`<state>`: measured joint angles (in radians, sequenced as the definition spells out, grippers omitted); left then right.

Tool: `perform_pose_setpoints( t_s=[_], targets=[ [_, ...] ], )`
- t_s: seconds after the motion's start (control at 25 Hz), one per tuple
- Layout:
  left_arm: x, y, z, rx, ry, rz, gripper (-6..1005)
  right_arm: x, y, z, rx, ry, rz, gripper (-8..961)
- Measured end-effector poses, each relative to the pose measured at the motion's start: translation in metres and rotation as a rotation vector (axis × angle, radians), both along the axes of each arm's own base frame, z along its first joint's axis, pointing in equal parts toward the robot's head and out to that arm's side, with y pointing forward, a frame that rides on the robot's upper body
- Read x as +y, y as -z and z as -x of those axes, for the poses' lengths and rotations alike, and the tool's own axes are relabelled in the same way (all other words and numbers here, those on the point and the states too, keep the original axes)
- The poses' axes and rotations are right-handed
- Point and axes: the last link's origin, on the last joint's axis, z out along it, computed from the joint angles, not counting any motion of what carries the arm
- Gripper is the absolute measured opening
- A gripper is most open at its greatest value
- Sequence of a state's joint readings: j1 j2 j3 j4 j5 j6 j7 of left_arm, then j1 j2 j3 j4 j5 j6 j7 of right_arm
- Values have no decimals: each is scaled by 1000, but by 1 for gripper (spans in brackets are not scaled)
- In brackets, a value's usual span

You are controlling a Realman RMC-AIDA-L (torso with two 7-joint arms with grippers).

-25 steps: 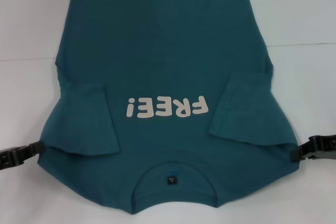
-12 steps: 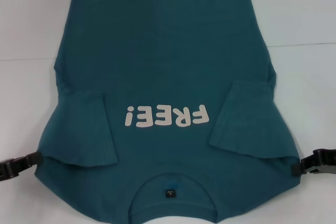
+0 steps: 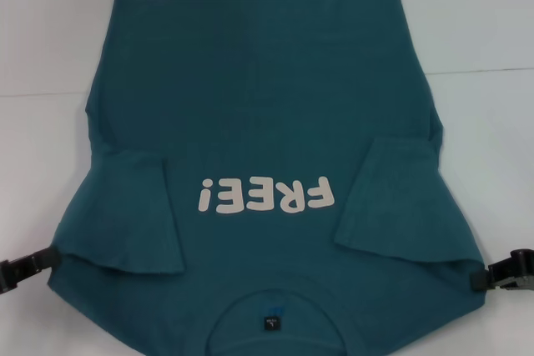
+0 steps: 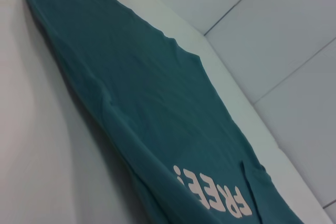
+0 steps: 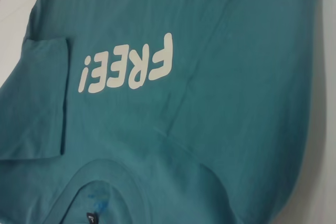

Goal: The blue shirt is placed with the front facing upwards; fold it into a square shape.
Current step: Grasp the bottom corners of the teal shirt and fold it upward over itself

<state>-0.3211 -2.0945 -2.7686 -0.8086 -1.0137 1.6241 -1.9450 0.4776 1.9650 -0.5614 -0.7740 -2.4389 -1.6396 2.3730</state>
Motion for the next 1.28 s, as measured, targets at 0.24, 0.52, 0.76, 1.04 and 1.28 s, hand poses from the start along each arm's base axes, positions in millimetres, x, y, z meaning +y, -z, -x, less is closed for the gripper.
perform_pose_setpoints(
  t_s=[0.24,0.52,0.76,1.04,1.28],
  targets=[
    [-15,0,6,-28,-22,4,0,-6,1,-3,8,10,6,29],
    [-27,-3,9,-65,-38,-6,-1,-12,2,-7,20,26,8,29],
    [-23,-1,10,-64,-46,-12,-1,-8,4,-4,75,31,-37,29],
    [-2,1,5,-79,-43,-14,-1,7,-1,1,131,33,-126,30],
    [19,-4,-3,-72,-43,-27,-1,21,-7,7,130,23,-174,30]
  ],
)
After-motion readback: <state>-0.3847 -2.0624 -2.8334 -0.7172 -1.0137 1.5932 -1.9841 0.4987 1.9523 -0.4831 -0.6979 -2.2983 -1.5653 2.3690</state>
